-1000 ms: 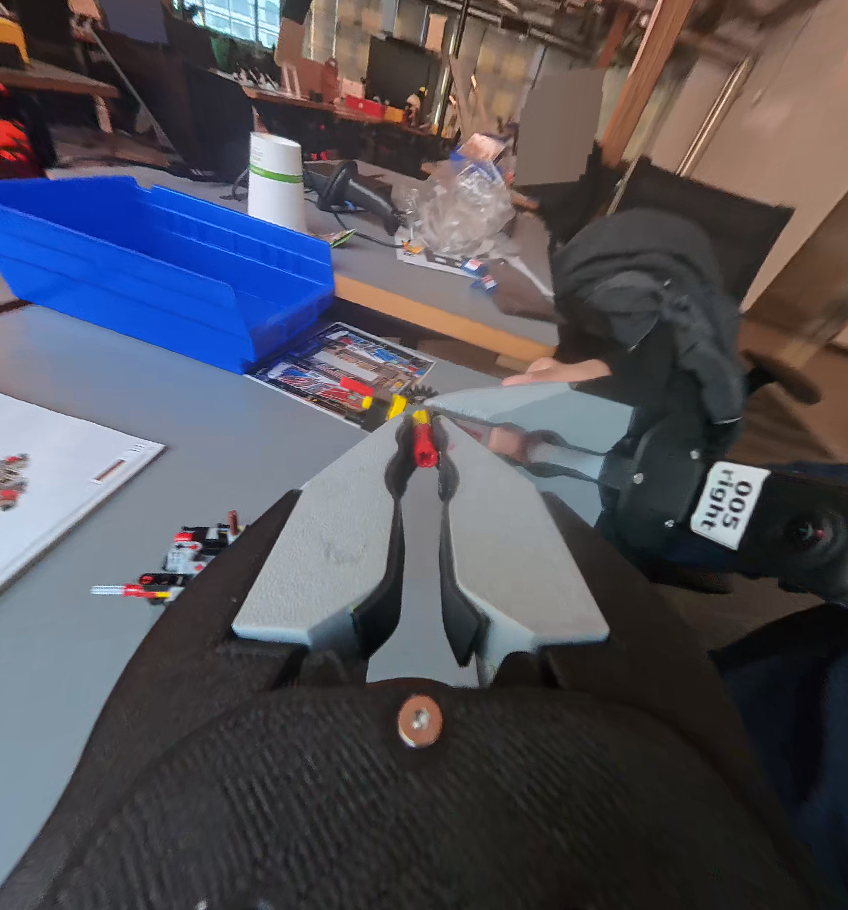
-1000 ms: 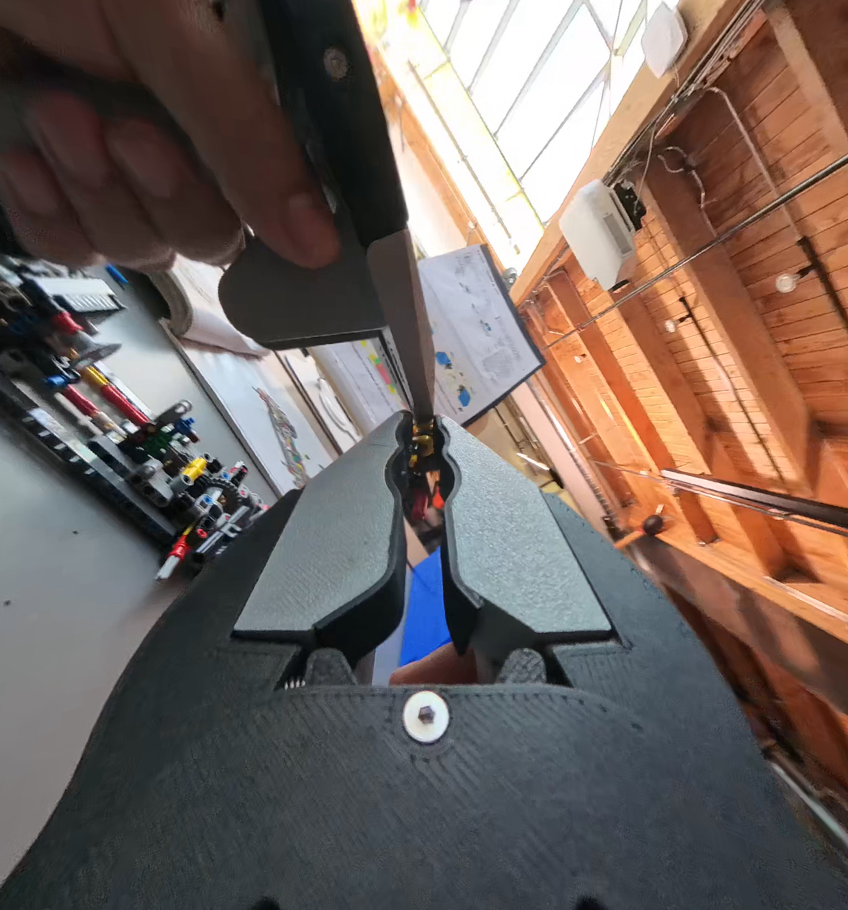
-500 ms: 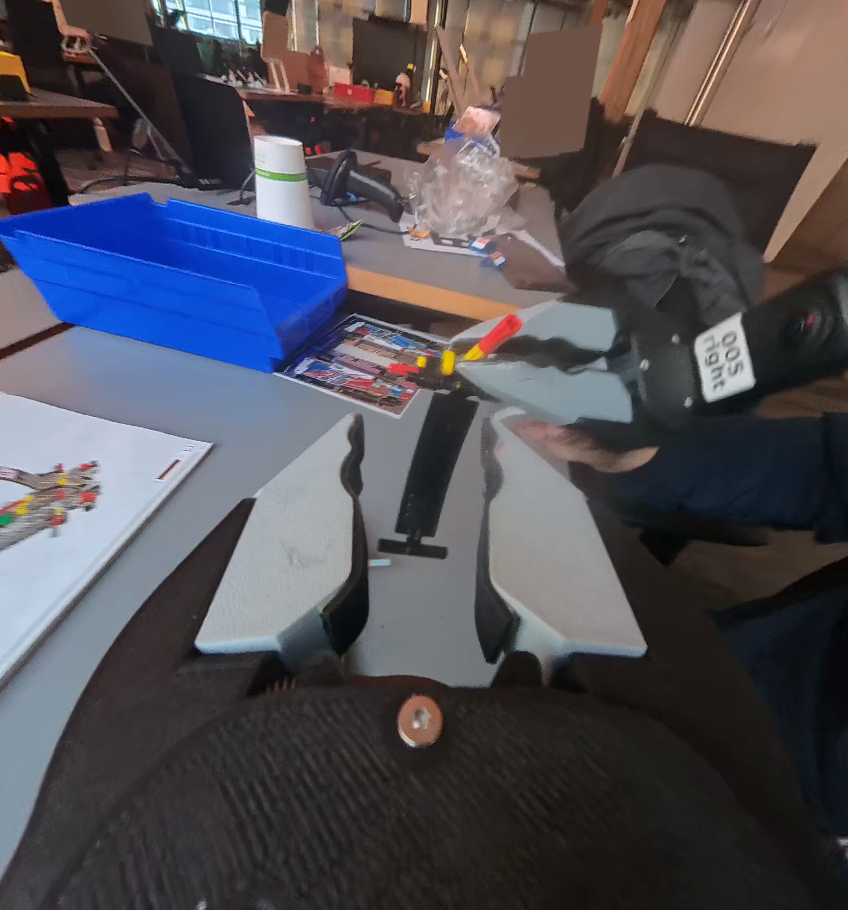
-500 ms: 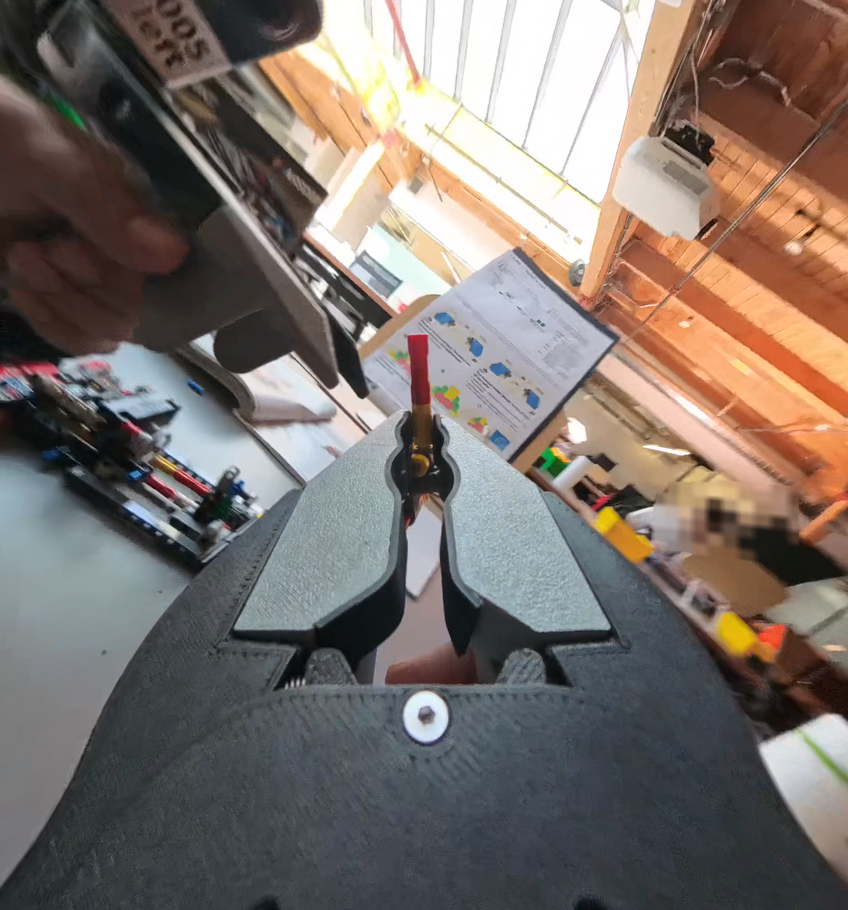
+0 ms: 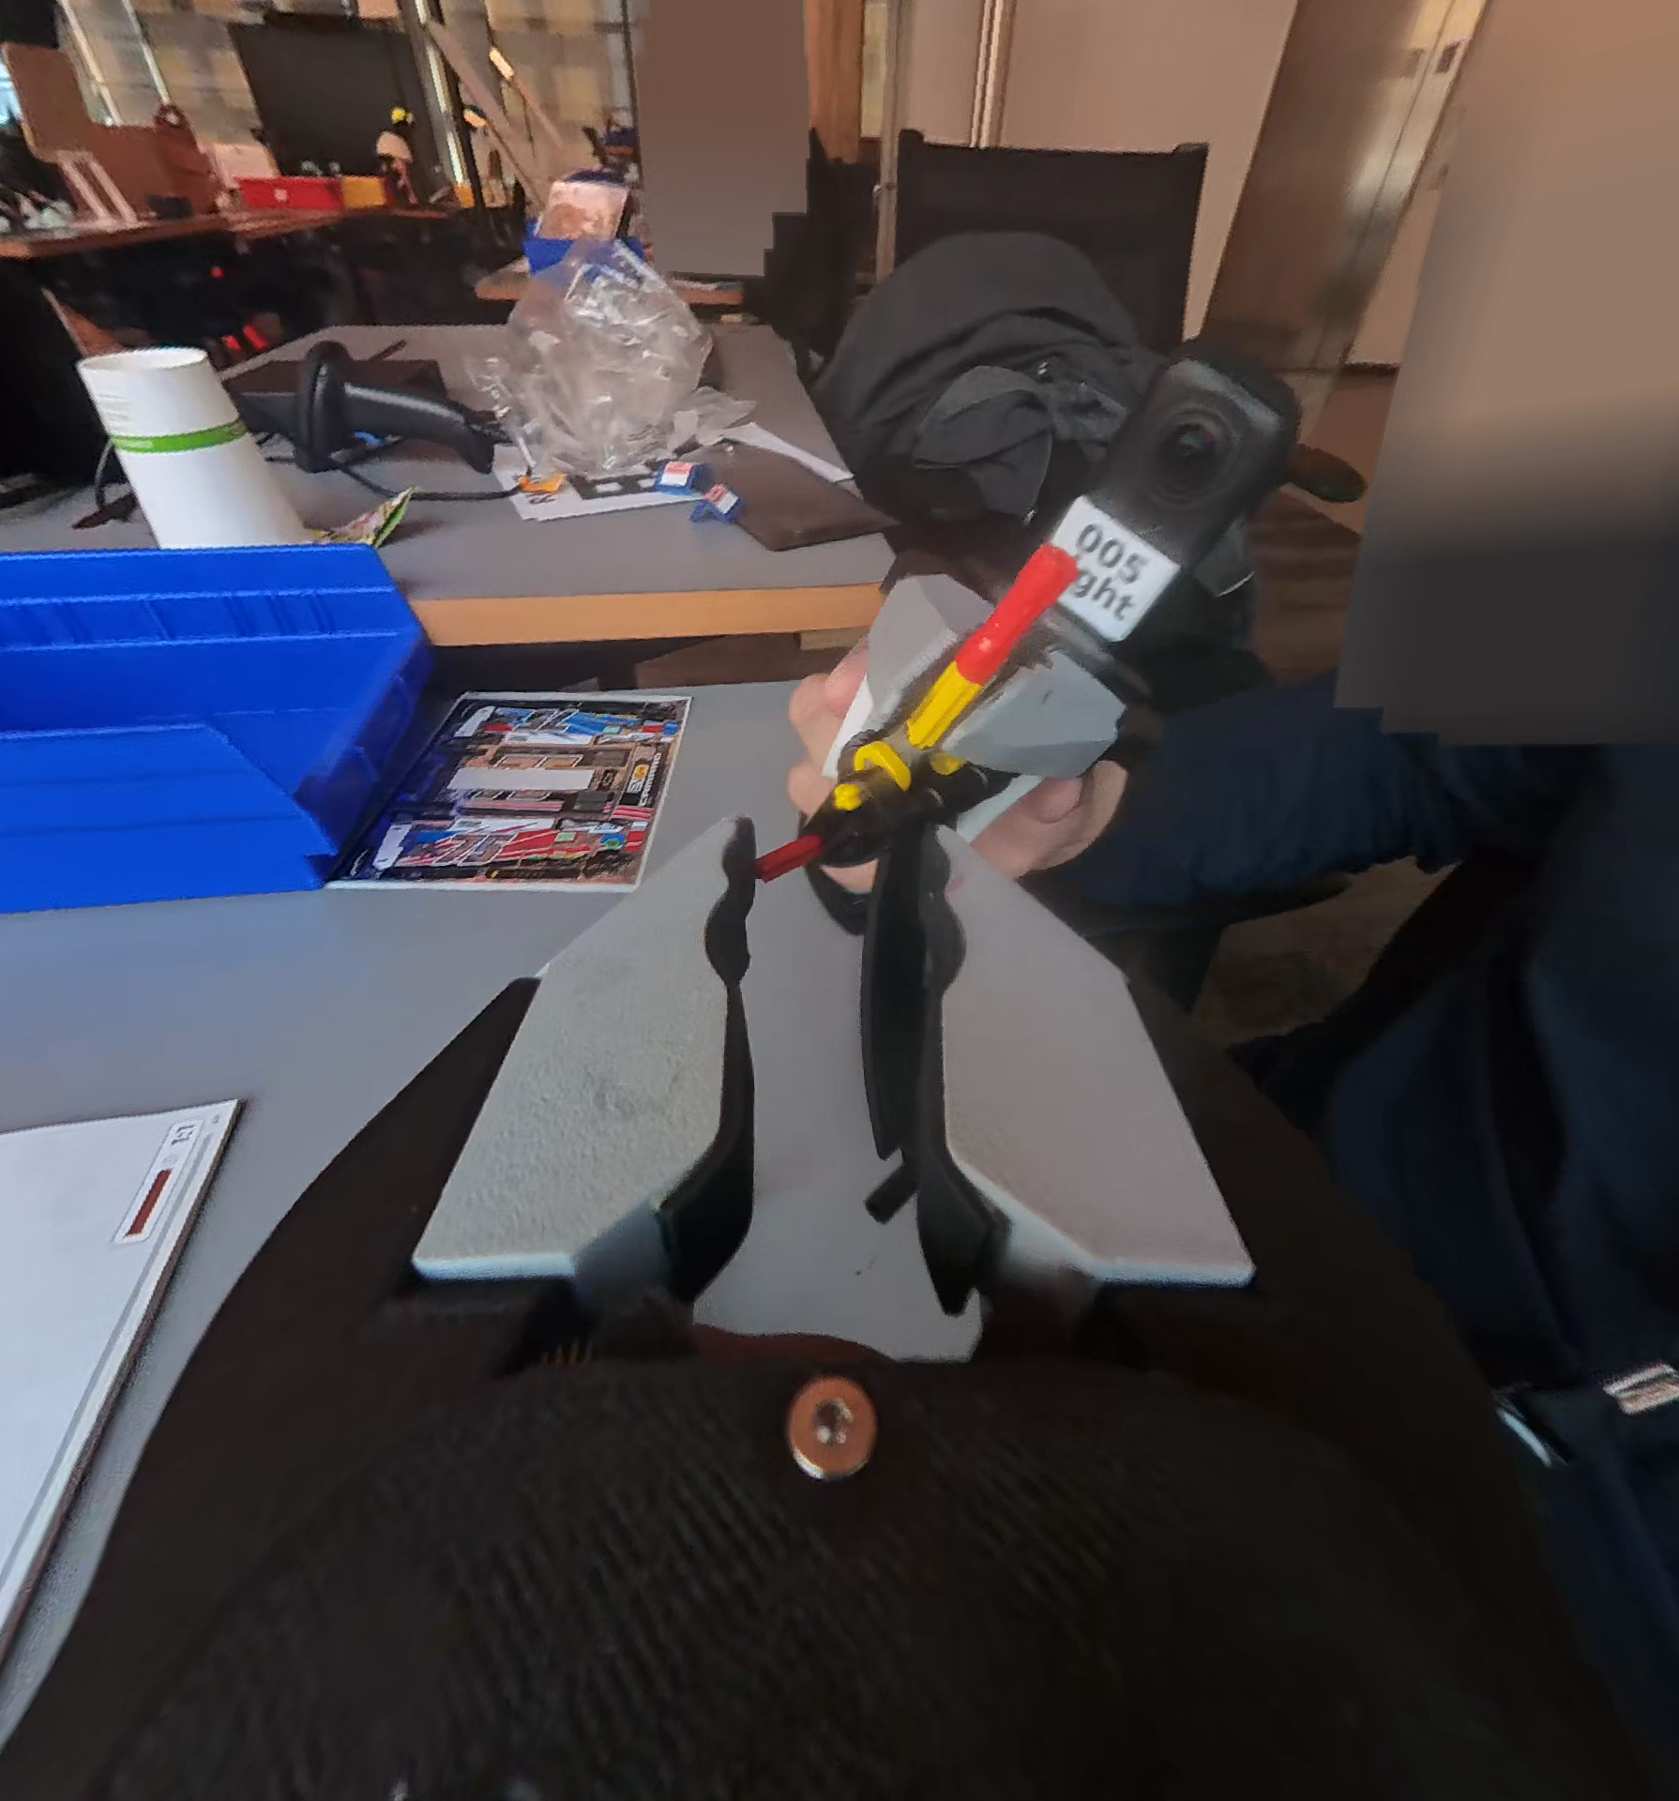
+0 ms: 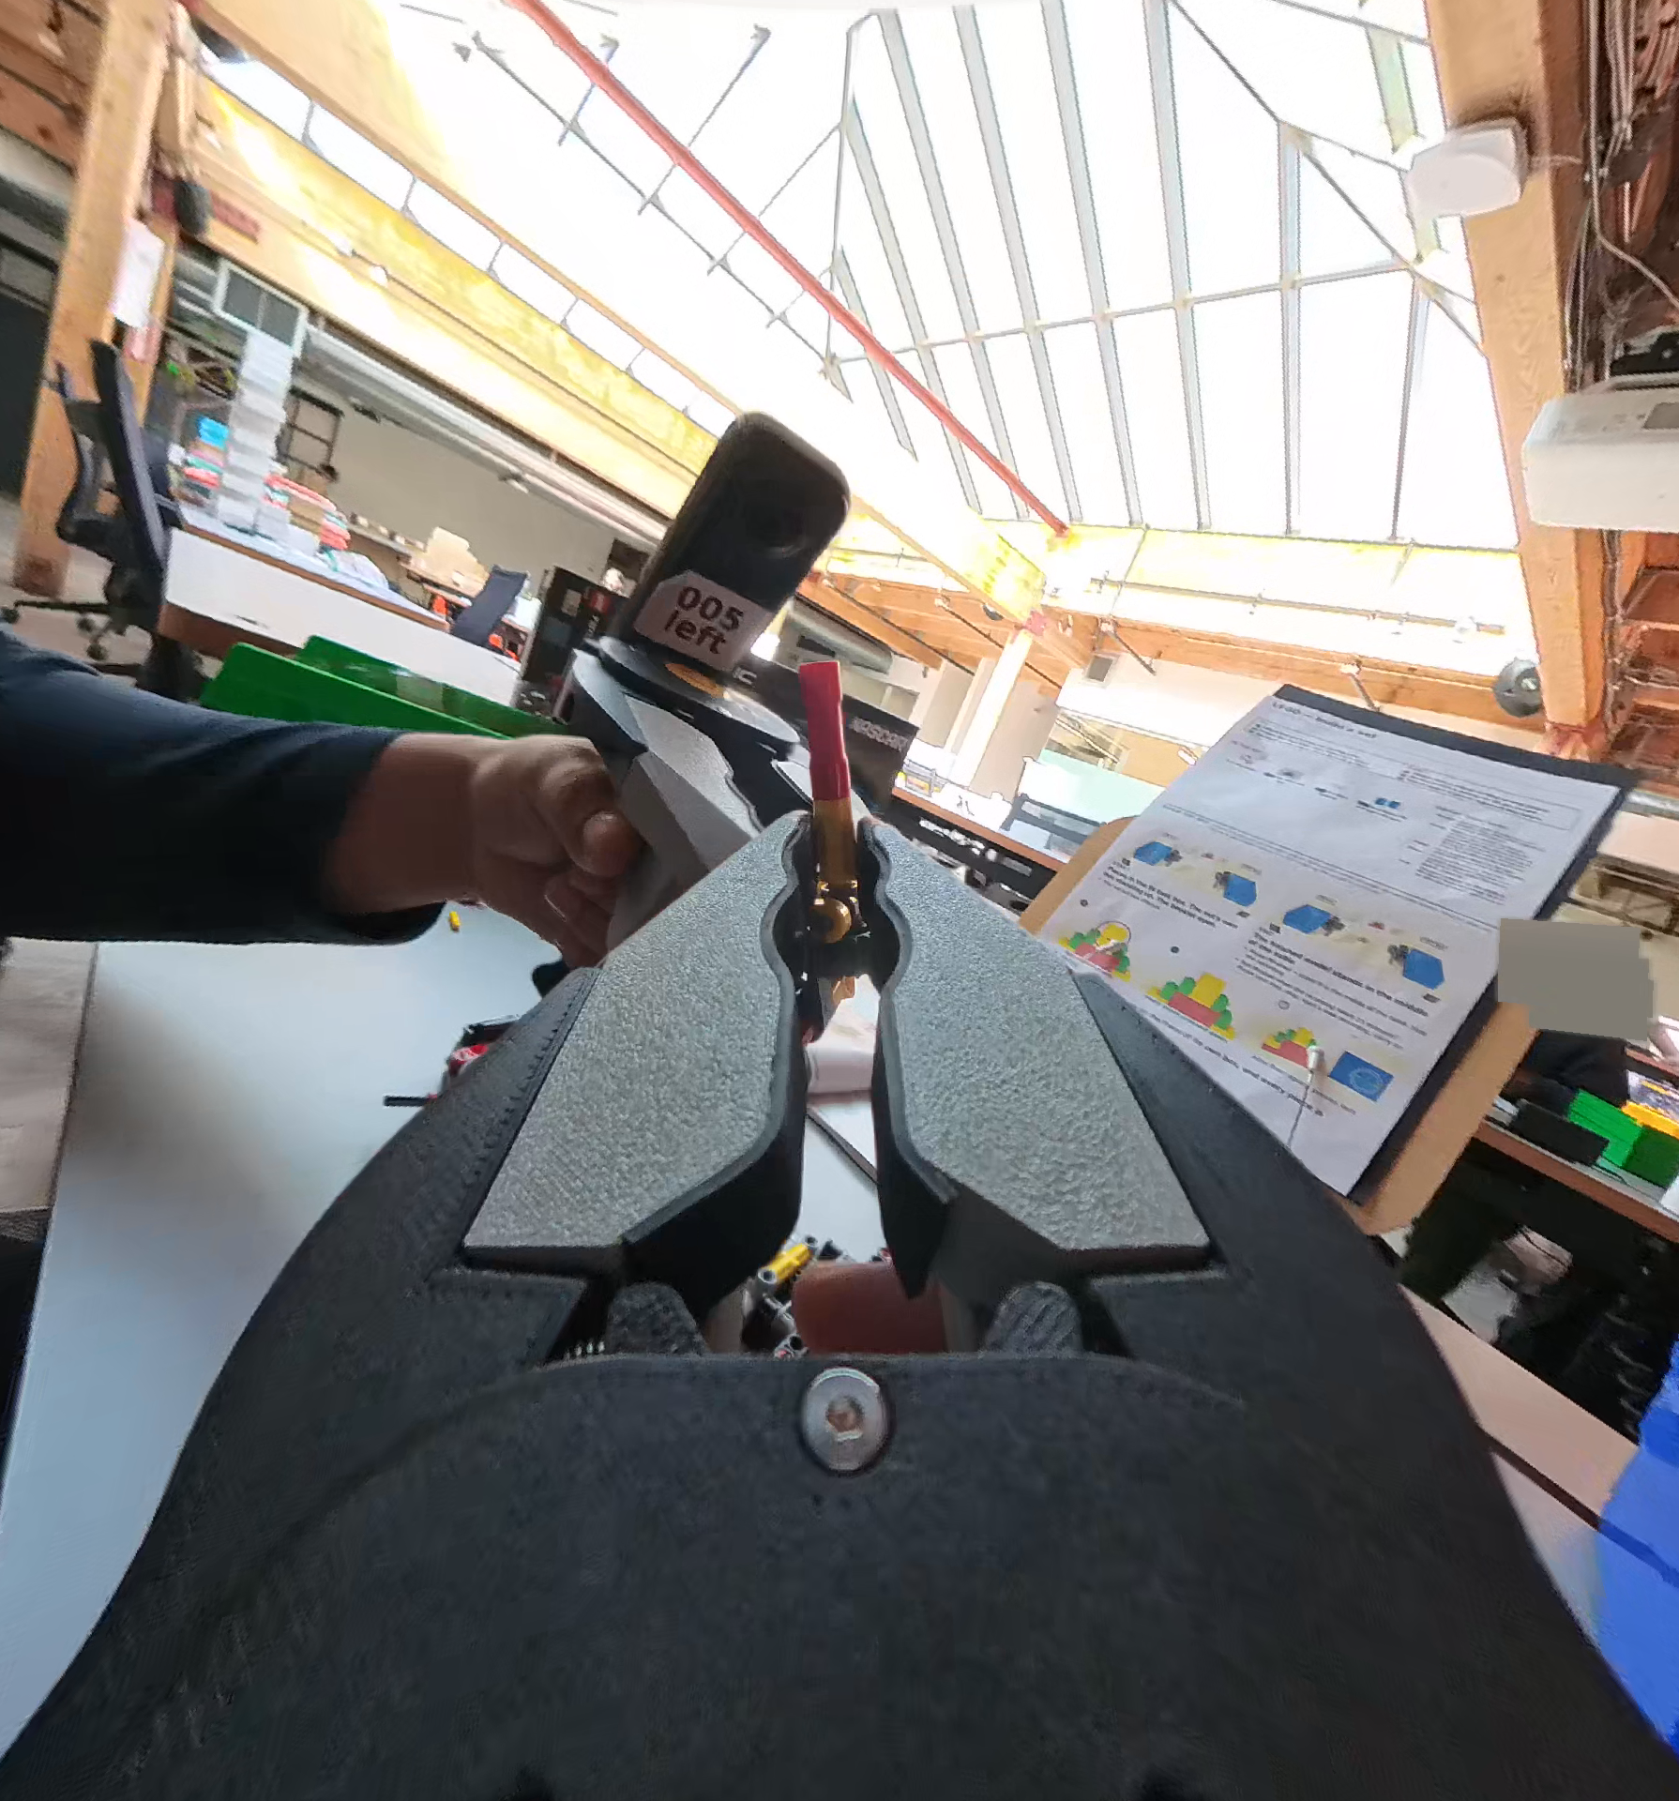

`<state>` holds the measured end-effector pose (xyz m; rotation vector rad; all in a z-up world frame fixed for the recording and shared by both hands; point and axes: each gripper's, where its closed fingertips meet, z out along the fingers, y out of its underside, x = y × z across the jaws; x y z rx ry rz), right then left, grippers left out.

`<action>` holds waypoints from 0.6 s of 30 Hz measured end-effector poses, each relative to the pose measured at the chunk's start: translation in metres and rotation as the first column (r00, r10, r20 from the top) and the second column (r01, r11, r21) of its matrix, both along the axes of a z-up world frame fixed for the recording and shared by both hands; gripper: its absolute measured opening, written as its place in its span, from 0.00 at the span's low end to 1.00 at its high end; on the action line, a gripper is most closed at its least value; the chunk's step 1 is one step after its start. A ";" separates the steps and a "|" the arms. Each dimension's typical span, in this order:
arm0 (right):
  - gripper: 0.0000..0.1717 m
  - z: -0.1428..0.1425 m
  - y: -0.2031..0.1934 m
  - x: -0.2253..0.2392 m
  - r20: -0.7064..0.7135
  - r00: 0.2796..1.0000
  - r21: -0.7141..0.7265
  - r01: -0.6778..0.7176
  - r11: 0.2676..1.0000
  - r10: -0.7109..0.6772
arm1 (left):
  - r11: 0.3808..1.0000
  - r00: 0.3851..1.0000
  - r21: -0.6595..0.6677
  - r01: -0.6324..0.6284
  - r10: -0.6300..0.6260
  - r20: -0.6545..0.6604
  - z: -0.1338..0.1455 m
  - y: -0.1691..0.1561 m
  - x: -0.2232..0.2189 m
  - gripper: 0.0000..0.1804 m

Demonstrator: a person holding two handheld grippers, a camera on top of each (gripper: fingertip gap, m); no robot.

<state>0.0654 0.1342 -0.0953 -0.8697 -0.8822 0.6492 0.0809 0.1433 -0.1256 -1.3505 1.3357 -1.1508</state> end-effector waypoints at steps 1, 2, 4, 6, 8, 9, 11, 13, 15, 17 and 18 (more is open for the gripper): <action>0.02 0.001 -0.003 0.000 -0.002 1.000 0.014 -0.017 1.000 0.017 | 1.000 1.000 -0.005 0.017 -0.017 0.017 0.001 -0.003 0.000 0.16; 0.02 0.001 -0.006 0.000 0.006 1.000 0.034 -0.025 0.999 0.025 | 1.000 0.999 0.000 0.026 -0.026 0.027 0.001 -0.006 -0.001 0.16; 0.02 -0.001 -0.011 -0.001 0.041 0.999 0.071 -0.030 0.997 0.027 | 0.999 0.999 0.025 0.031 -0.031 0.030 0.000 -0.010 -0.003 0.15; 0.02 -0.001 -0.015 -0.002 0.067 0.997 0.096 -0.036 0.995 0.029 | 0.999 0.999 0.041 0.029 -0.030 0.031 -0.001 -0.013 -0.004 0.15; 0.02 0.000 -0.018 -0.003 0.080 0.996 0.122 -0.040 0.992 0.030 | 0.998 0.999 0.049 0.030 -0.031 0.037 0.001 -0.016 -0.005 0.14; 0.02 0.000 -0.020 -0.003 0.084 0.996 0.133 -0.042 0.990 0.031 | 0.998 0.999 0.049 0.032 -0.034 0.038 0.002 -0.018 -0.006 0.14; 0.02 0.002 -0.022 -0.003 0.085 0.996 0.144 -0.051 0.988 0.039 | 0.999 0.998 0.038 0.036 -0.037 0.044 0.004 -0.020 -0.006 0.15; 0.02 0.004 -0.024 -0.003 0.079 0.996 0.156 -0.058 0.986 0.046 | 0.999 0.996 0.001 0.052 -0.052 0.068 0.008 -0.023 -0.007 0.16; 0.02 0.006 -0.025 -0.003 0.081 0.996 0.165 -0.057 0.985 0.044 | 0.998 0.994 -0.024 0.065 -0.063 0.090 0.010 -0.024 -0.007 0.16; 0.03 0.007 -0.025 -0.003 0.087 0.995 0.175 -0.055 0.983 0.041 | 0.996 0.991 -0.049 0.076 -0.071 0.111 0.010 -0.025 -0.007 0.16; 0.02 0.007 -0.025 -0.003 0.092 0.995 0.179 -0.054 0.982 0.038 | 0.995 0.991 -0.061 0.080 -0.073 0.115 0.010 -0.025 -0.008 0.15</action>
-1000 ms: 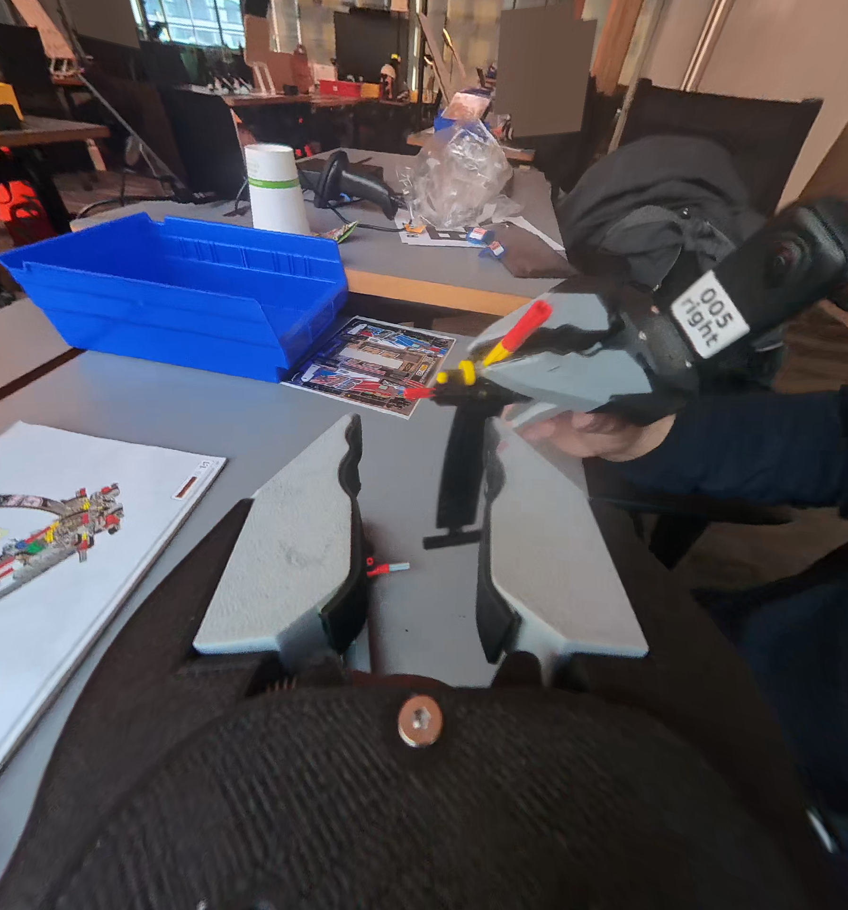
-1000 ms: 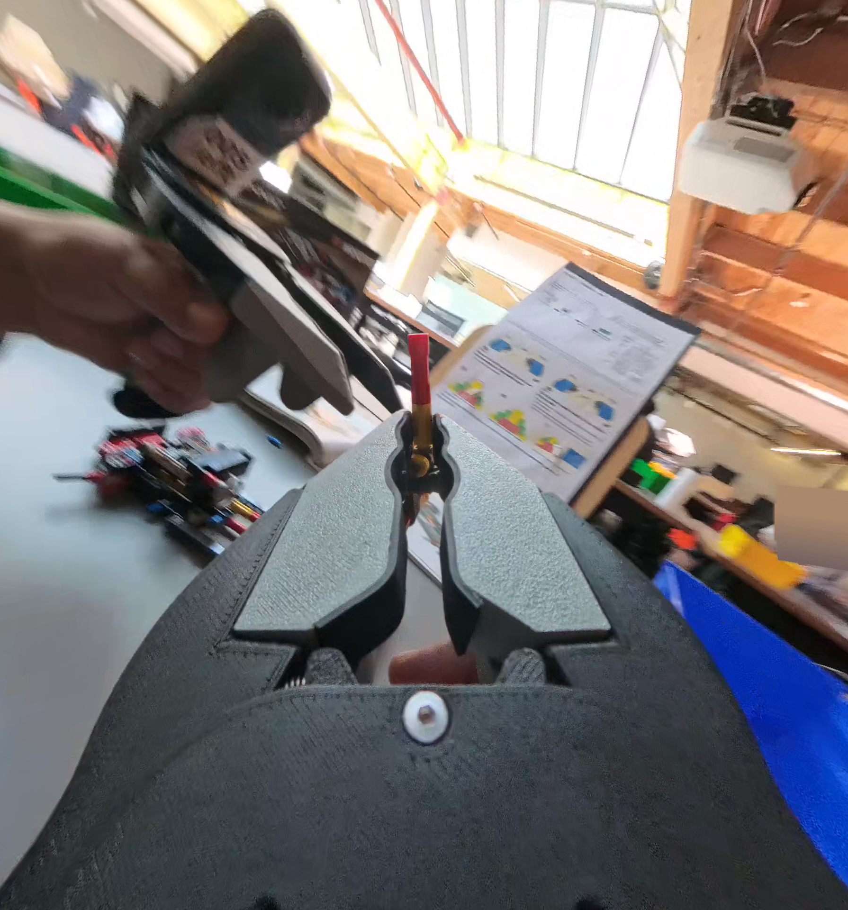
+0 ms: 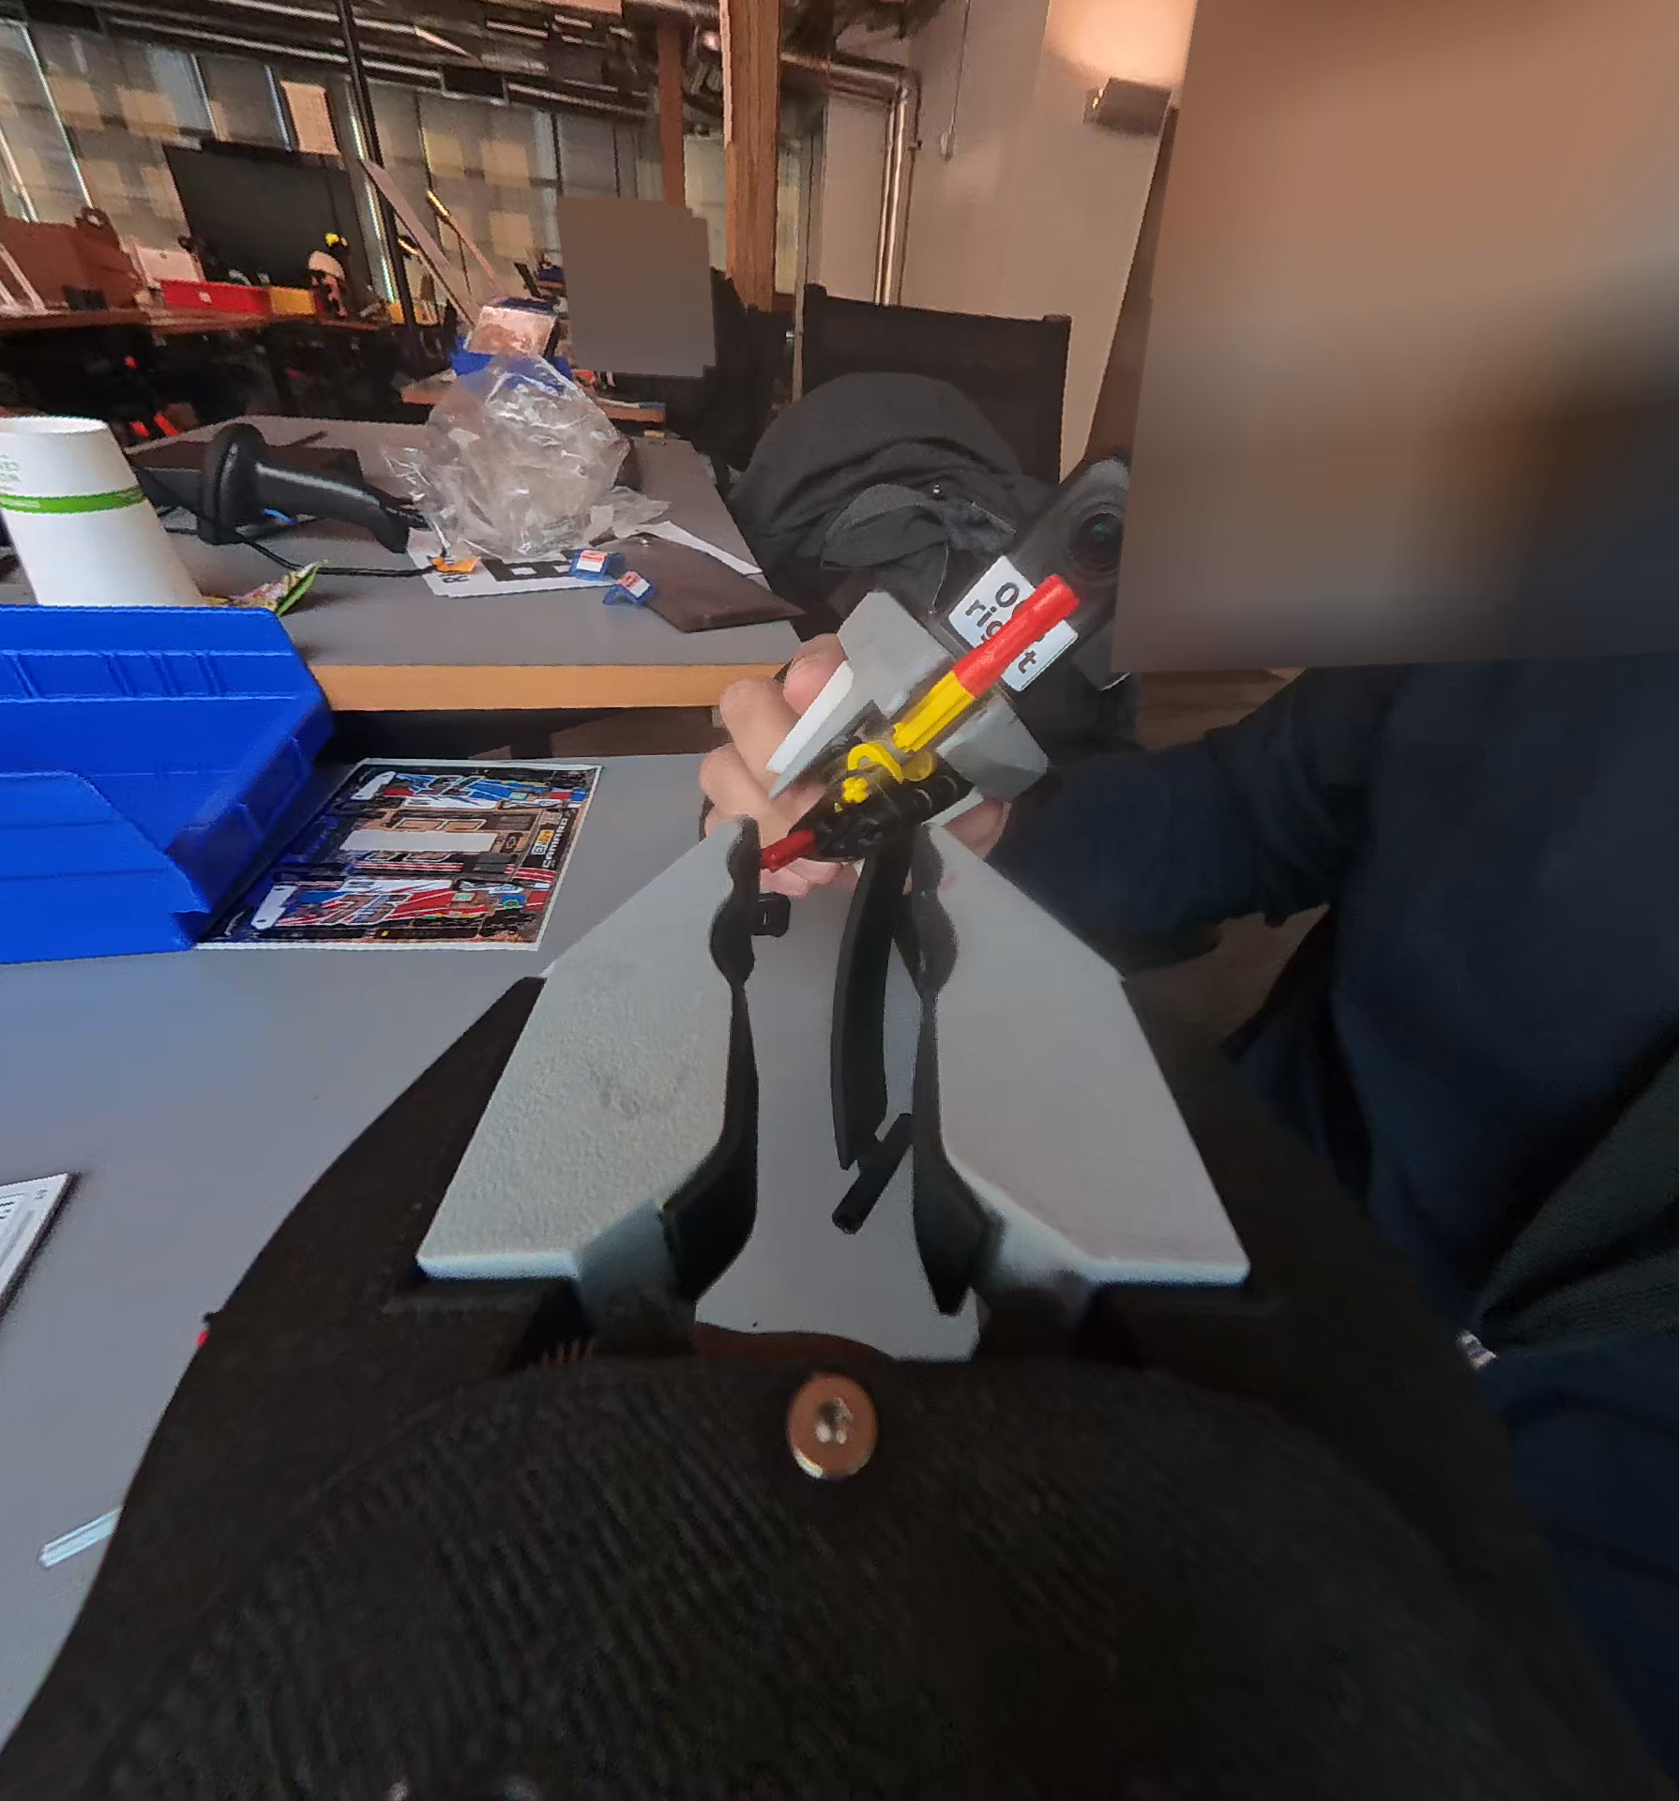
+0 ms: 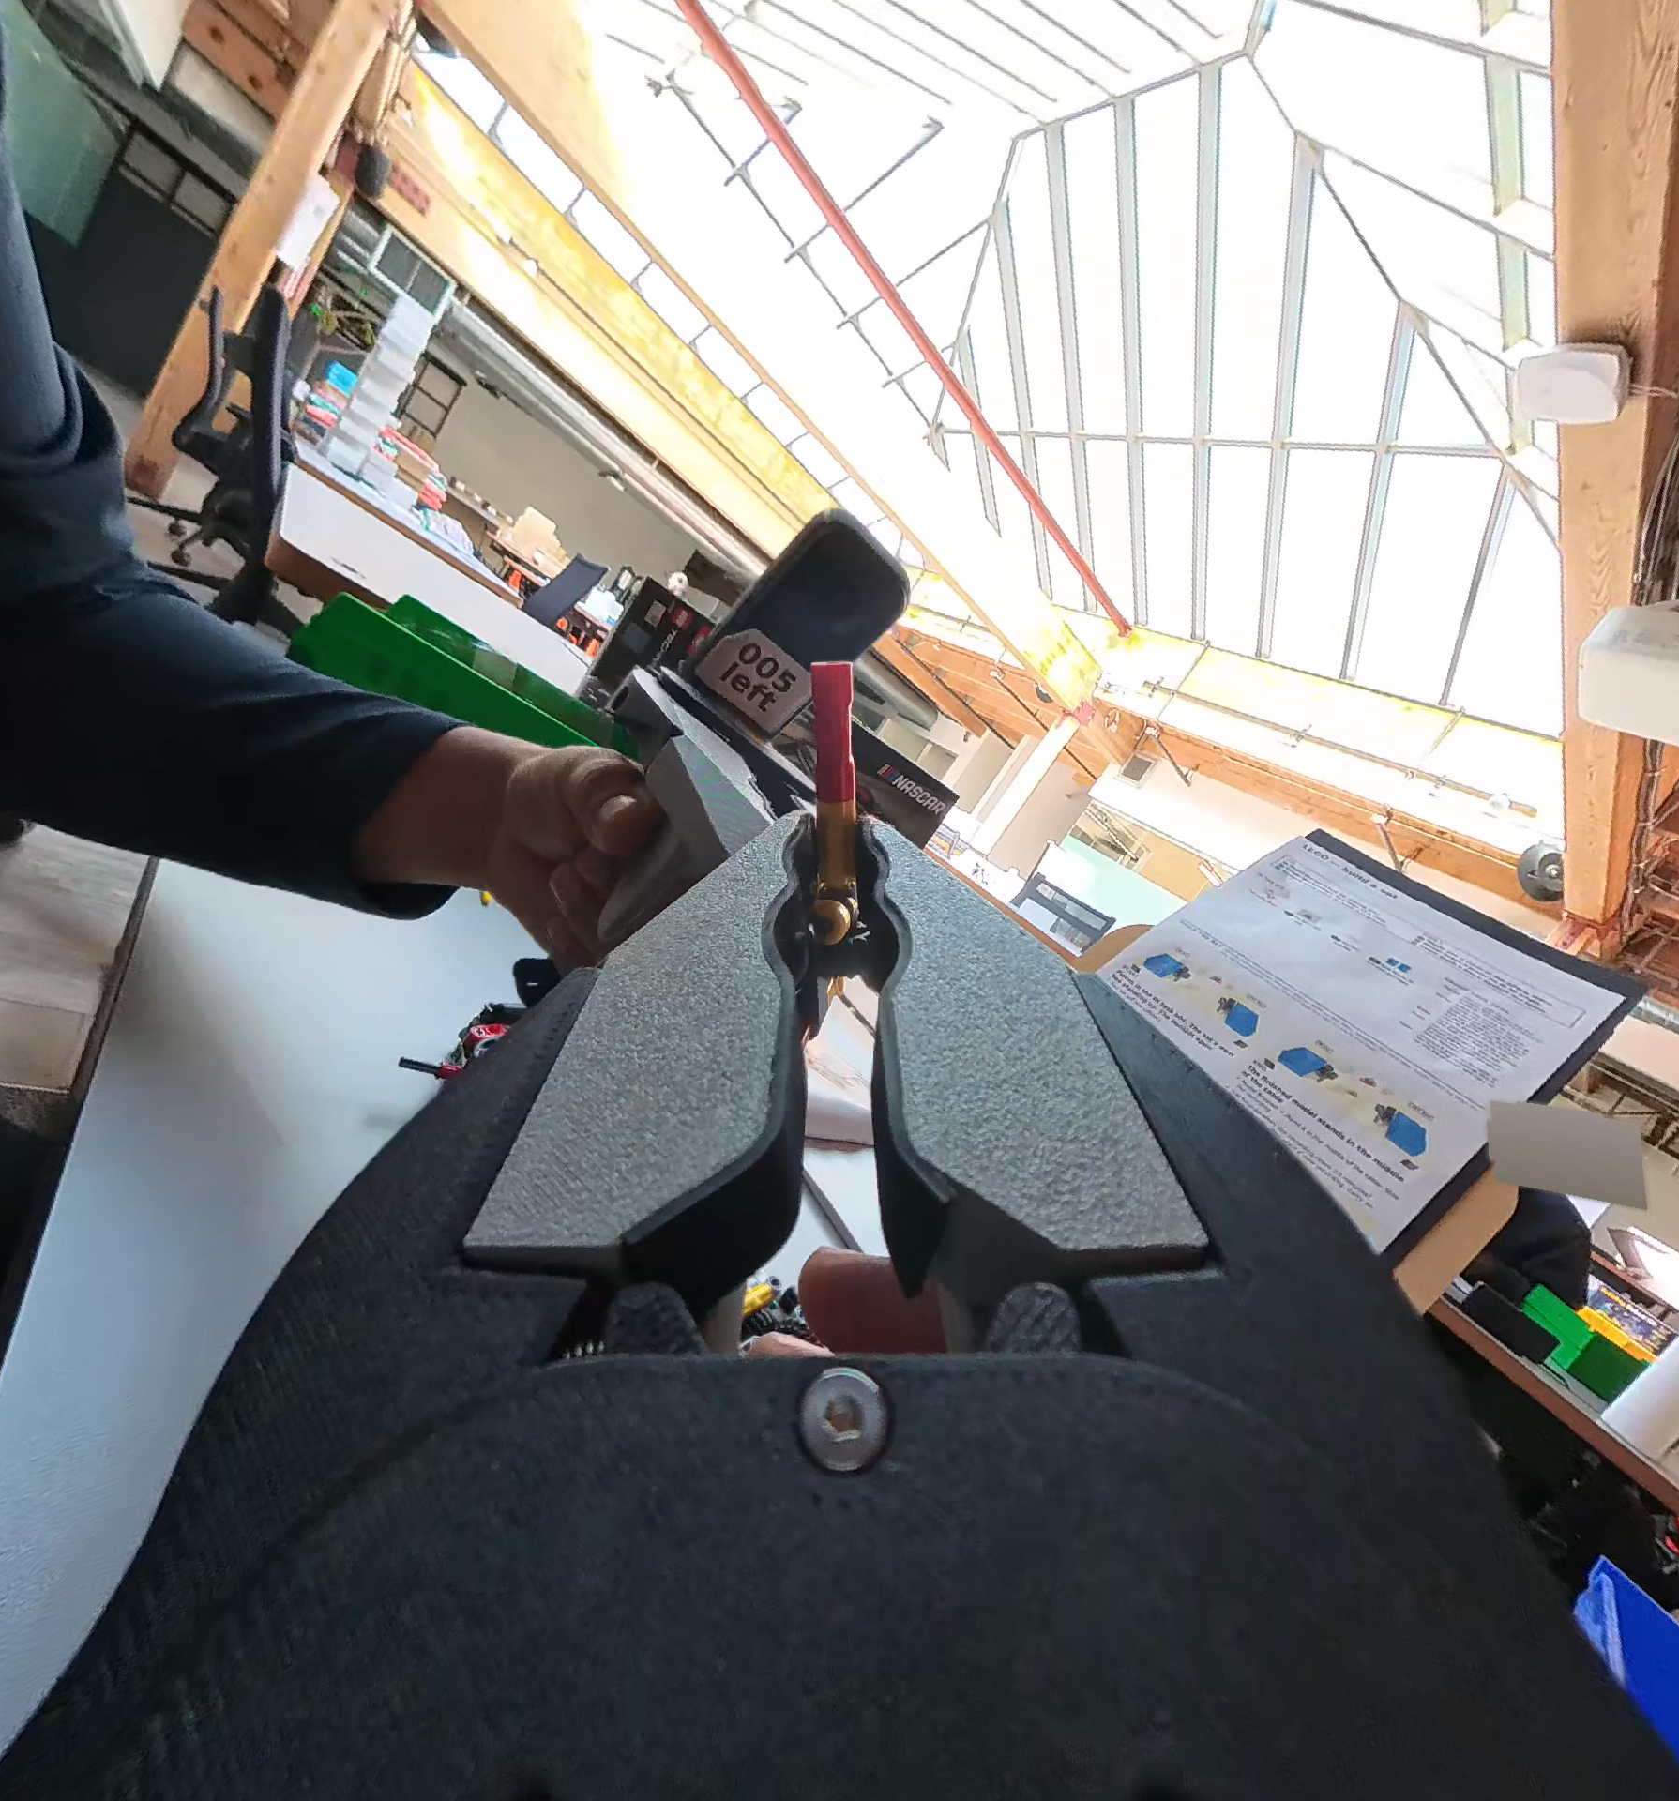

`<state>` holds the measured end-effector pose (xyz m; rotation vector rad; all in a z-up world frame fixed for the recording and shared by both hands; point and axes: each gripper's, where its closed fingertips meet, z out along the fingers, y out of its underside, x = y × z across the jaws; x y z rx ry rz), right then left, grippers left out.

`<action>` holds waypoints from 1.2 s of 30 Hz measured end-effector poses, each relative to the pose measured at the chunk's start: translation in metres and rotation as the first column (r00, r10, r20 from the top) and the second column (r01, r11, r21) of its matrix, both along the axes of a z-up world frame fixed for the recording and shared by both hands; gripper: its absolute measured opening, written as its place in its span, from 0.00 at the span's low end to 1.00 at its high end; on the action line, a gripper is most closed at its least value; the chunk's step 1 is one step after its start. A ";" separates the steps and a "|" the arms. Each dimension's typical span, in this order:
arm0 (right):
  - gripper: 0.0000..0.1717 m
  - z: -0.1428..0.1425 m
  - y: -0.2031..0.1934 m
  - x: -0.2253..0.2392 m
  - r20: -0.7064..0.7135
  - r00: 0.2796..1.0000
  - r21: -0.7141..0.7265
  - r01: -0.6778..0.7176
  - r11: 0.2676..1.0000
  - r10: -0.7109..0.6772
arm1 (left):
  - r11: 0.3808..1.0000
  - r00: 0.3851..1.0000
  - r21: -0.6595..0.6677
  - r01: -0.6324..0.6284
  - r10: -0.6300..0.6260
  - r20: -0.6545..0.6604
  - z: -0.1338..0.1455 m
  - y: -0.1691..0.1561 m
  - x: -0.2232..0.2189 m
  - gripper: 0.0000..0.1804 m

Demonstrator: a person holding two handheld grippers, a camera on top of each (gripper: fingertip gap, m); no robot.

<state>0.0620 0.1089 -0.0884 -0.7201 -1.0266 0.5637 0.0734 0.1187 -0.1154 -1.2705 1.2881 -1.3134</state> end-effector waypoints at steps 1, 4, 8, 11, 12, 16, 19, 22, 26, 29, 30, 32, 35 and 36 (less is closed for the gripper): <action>0.02 0.000 0.000 0.000 0.004 1.000 0.002 0.001 1.000 -0.001 | 1.000 1.000 -0.007 0.003 -0.003 0.000 -0.001 0.000 0.000 0.15; 0.02 -0.001 0.000 0.000 0.008 1.000 0.000 0.004 1.000 -0.004 | 1.000 1.000 -0.007 0.005 -0.005 -0.006 -0.002 0.000 -0.001 0.15; 0.03 -0.002 -0.001 0.001 -0.001 1.000 -0.012 -0.004 1.000 0.004 | 1.000 1.000 0.005 0.005 -0.005 -0.008 -0.003 0.000 0.000 0.14; 0.02 -0.004 0.009 0.007 -0.026 0.999 -0.061 0.022 0.998 -0.023 | 0.996 0.998 0.066 -0.056 0.059 -0.030 -0.005 0.006 -0.002 0.09; 0.02 -0.006 0.015 0.011 -0.037 0.999 -0.094 0.032 0.995 -0.036 | 0.993 0.996 0.087 -0.082 0.086 -0.038 -0.005 0.009 -0.002 0.06; 0.03 -0.023 0.033 0.018 -0.097 0.995 -0.328 -0.050 0.943 0.019 | 0.971 0.974 0.154 -0.181 0.199 -0.111 -0.017 0.019 -0.003 0.03; 0.02 -0.032 0.044 0.019 -0.199 0.972 -0.572 -0.221 0.790 0.128 | 0.983 0.976 0.077 -0.170 0.178 -0.125 -0.021 0.018 -0.004 0.02; 0.03 -0.037 0.053 0.022 -0.327 0.928 -0.717 -0.368 0.592 0.181 | 0.985 0.985 -0.081 -0.155 0.147 -0.095 -0.020 0.027 -0.013 0.11; 0.03 -0.045 0.050 0.014 -0.334 0.917 -0.749 -0.400 0.529 0.220 | 0.965 0.987 -0.212 -0.156 0.145 -0.070 -0.022 0.043 -0.018 0.18; 0.03 -0.049 0.050 0.007 -0.324 0.919 -0.755 -0.395 0.523 0.226 | 0.964 0.985 -0.226 -0.138 0.111 -0.130 -0.039 0.044 -0.008 0.20; 0.03 -0.050 0.051 0.005 -0.328 0.917 -0.762 -0.399 0.510 0.227 | 0.964 0.985 -0.238 -0.121 0.088 -0.147 -0.045 0.042 -0.004 0.21; 0.03 -0.050 0.051 0.003 -0.339 0.912 -0.763 -0.411 0.499 0.233 | 0.961 0.987 -0.263 -0.085 0.046 -0.154 -0.050 0.037 0.004 0.22; 0.03 -0.047 0.051 0.001 -0.361 0.905 -0.754 -0.426 0.500 0.227 | 0.954 0.990 -0.292 -0.067 0.028 -0.135 -0.054 0.035 0.013 0.20; 0.03 -0.046 0.053 0.002 -0.371 0.903 -0.745 -0.429 0.510 0.216 | 0.954 0.993 -0.291 -0.070 0.037 -0.116 -0.053 0.036 0.014 0.19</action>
